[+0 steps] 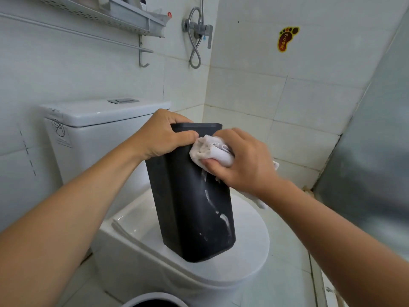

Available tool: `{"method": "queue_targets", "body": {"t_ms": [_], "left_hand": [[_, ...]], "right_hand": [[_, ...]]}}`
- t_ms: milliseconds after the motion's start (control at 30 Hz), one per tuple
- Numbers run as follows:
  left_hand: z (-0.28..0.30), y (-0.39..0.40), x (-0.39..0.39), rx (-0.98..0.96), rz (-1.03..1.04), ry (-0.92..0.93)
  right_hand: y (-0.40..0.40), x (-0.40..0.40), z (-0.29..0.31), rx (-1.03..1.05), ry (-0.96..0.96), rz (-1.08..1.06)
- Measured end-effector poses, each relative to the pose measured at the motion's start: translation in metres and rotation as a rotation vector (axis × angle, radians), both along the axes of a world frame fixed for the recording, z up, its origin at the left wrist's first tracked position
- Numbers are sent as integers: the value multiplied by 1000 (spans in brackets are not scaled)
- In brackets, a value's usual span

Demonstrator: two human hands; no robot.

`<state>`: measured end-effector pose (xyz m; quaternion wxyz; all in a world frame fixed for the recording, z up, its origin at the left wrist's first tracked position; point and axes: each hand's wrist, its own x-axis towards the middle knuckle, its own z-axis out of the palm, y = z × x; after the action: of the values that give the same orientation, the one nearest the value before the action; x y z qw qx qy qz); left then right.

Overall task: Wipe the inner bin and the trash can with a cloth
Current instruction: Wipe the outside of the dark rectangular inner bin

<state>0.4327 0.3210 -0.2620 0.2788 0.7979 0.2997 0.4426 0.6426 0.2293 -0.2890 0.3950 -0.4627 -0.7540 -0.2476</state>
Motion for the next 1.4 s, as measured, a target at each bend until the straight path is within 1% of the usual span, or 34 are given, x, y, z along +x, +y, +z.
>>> {"method": "queue_targets", "body": {"t_ms": [67,200,267,300,400,467,533,600,667,733,800,933,1000,1067,1167,1233,1267,1300,1400], "left_hand": [[-1,2,-3,-17,1,-12],[-2,3,-8,-46,-44,-32],[-2,1,-4,-32,-59,-15],[-1,0,-2,-25,-56,-6],[2,-3,4,1,-49,16],[1,-3,6,35,-38,28],[0,-2,5,27,-24,18],[0,0,1,6,-31,10],[0,1,-1,-3,-49,10],[1,-2,1,1,-75,26],[1,-3,3,6,-66,22],[2,-3,6,6,-72,25],[1,0,6,48,-50,45],[0,2,5,38,-47,38],[0,-1,3,35,-57,40],[1,-2,4,32,-65,47],[1,-3,5,32,-66,48],[2,-3,6,25,-63,48],[3,-6,8,55,-67,70]], "right_hand": [[-4,-5,-12,-16,-14,44],[-44,-4,-48,-169,-263,255],[-48,1,-47,-194,-312,269],[-43,3,-39,-173,-295,231],[-18,5,-3,-70,-68,49],[-3,2,9,-50,19,-9],[-5,-2,-4,-37,-7,-1],[-22,-4,-26,-46,-112,59],[-41,-2,-45,-112,-235,161],[-51,3,-53,-161,-298,194],[-46,9,-43,-152,-277,142],[-15,6,-5,-58,-22,-21],[-8,1,-7,-27,40,-27],[-19,-3,-23,-18,-28,25],[-44,2,-50,-98,-213,156],[-46,10,-49,-110,-286,165],[-41,11,-41,-102,-280,140],[-34,11,-30,-91,-233,101],[-11,8,0,-46,-5,2]]}}
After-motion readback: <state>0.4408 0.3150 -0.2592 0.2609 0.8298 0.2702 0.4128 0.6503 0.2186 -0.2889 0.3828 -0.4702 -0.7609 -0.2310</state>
